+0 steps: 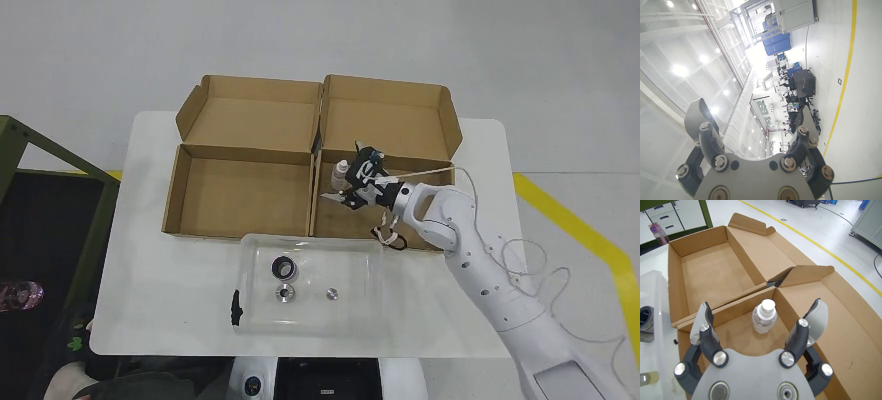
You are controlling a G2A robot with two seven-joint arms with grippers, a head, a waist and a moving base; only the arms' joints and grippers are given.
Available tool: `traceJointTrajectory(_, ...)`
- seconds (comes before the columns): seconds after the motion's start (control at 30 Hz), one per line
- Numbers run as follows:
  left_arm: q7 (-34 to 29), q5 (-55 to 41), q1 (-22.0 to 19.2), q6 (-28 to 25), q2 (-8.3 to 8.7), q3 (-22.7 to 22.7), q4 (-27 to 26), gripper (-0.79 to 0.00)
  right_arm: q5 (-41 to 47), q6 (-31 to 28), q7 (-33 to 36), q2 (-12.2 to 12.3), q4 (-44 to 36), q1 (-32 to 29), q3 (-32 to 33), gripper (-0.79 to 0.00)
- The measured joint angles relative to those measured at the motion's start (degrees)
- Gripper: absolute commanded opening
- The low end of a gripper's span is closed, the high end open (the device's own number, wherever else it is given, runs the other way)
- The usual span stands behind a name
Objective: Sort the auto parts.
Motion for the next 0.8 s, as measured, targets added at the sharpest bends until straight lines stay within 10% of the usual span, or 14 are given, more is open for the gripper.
traceJointTrajectory(0.8,0.00,0.00,0.00,0.00,0.00,0.00,0.00,0.000,0.50,-10.01,19.54,3.85,-27.58,-15.89,6.06,0.000)
